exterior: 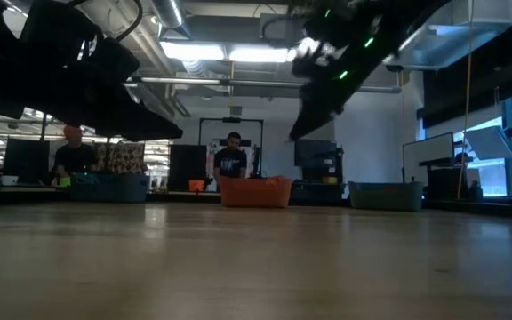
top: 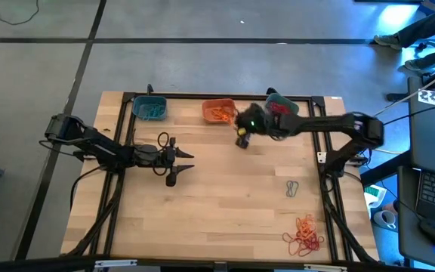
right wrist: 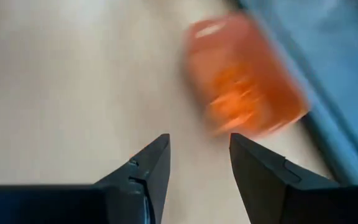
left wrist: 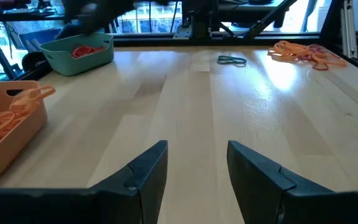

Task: Sort rubber bands into baskets
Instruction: Put the orange rubber band into the orange bin

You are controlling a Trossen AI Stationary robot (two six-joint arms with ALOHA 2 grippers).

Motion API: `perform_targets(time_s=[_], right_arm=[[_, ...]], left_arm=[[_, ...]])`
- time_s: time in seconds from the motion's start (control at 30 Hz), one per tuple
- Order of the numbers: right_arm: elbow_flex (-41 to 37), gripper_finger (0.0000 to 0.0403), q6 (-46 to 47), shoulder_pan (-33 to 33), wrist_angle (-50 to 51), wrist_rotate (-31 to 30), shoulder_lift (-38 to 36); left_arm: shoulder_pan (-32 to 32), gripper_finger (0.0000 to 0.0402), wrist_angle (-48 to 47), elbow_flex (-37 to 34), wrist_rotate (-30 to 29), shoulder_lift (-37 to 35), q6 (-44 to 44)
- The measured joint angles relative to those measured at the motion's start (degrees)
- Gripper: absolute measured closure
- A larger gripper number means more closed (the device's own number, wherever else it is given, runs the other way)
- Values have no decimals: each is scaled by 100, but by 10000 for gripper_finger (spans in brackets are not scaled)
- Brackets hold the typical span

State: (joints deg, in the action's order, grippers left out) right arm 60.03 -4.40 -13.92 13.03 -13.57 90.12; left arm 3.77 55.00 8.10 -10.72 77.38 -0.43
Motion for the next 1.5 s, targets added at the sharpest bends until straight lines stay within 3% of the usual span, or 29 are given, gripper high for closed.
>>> perform_targets(time_s=[0.17, 0.3, 0.57, 0.73, 0.97, 1.27, 1.37, 1.5], right_arm=[[0, 237, 964, 1039, 2245, 198, -829], [-38, 237, 2602, 2098, 3573, 637, -1319], [-658, 237, 6253, 4497, 3740, 1797, -1387], [-1087, 237, 7761, 5561, 3555, 2092, -1122], [-1563, 237, 8239, 6264, 2808, 2215, -764], [-1581, 239, 8147, 6349, 2625, 2094, -34], [-1578, 262, 7982, 6336, 2662, 2197, 99], [-1582, 331, 7857, 6337, 2634, 2214, 117]], left_arm=[[0, 238, 2, 0, 0, 0, -6], [0, 238, 4, 0, 0, 2, -43], [0, 238, 9, 0, 0, 0, -57], [0, 238, 47, 0, 0, 2, -55], [0, 238, 90, 0, 0, 2, 176], [-7, 237, 101, 0, 2, 0, 341], [-7, 237, 99, 0, 2, 1, 348], [-7, 237, 99, 0, 2, 0, 362]])
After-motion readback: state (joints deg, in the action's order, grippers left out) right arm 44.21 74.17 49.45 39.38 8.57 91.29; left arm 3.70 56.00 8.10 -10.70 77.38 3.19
